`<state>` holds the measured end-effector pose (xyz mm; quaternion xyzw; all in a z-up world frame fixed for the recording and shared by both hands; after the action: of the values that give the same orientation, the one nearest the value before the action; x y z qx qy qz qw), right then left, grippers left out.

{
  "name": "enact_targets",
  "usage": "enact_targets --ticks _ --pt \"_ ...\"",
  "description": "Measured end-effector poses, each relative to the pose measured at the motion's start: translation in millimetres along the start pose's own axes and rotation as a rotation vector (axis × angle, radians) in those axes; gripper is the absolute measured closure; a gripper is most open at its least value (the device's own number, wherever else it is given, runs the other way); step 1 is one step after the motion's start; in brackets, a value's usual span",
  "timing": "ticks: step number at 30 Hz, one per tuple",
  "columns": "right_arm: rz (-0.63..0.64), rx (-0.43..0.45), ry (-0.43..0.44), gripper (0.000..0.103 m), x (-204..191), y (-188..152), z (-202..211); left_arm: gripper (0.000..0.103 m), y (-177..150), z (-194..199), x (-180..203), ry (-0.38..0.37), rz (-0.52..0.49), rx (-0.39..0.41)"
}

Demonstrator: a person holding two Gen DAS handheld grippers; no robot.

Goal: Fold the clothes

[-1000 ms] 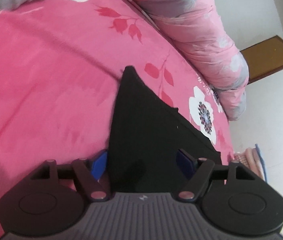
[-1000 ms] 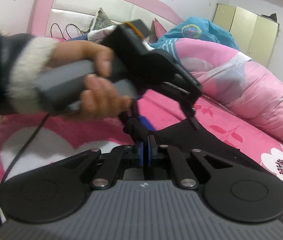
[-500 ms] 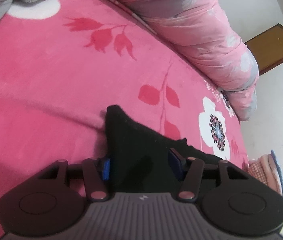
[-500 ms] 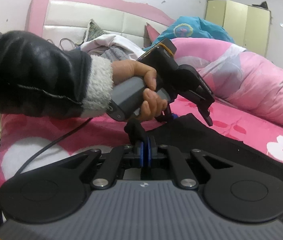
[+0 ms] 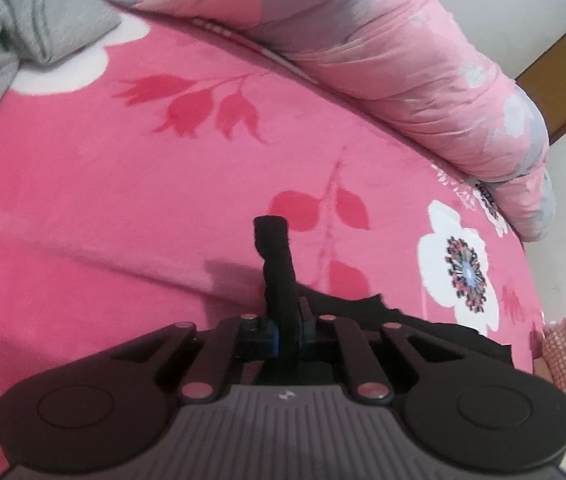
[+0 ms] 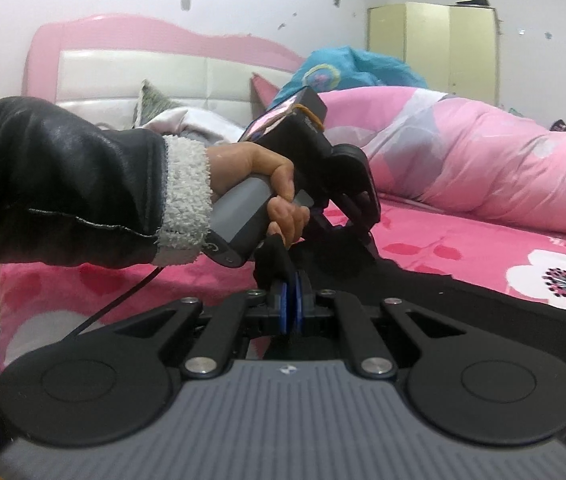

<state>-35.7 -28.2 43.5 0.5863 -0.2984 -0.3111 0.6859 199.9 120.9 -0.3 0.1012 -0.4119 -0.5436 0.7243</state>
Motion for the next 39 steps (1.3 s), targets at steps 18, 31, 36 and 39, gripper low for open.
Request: enact_targets --ticks 18,31,36,39 --pt "-0.206 0.166 -0.178 0.1 89 11 86 0.095 -27 -3 155 0.061 -0.173 0.006" --pt "-0.526 0.259 -0.363 0.1 182 -38 165 0.095 -114 -63 288 0.128 -0.407 -0.057" --pt "-0.665 0.284 -0.369 0.1 208 -61 178 0.095 -140 -87 305 0.194 -0.44 -0.084" --pt "-0.749 0.299 -0.372 0.1 224 -74 186 0.095 -145 -92 312 0.21 -0.449 -0.09"
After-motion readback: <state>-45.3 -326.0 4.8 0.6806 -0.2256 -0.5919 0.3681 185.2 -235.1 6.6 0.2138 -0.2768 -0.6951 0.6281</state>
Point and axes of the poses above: each gripper's, at about its wrist camera, not at the fingertips, and z roughly against the way its jaws point, x to its right, y to its top, the point moved 6 cm from there along -z, roughly the way its jaws point, and after that the axes turned 9 degrees about x, right-handed, at the moved point
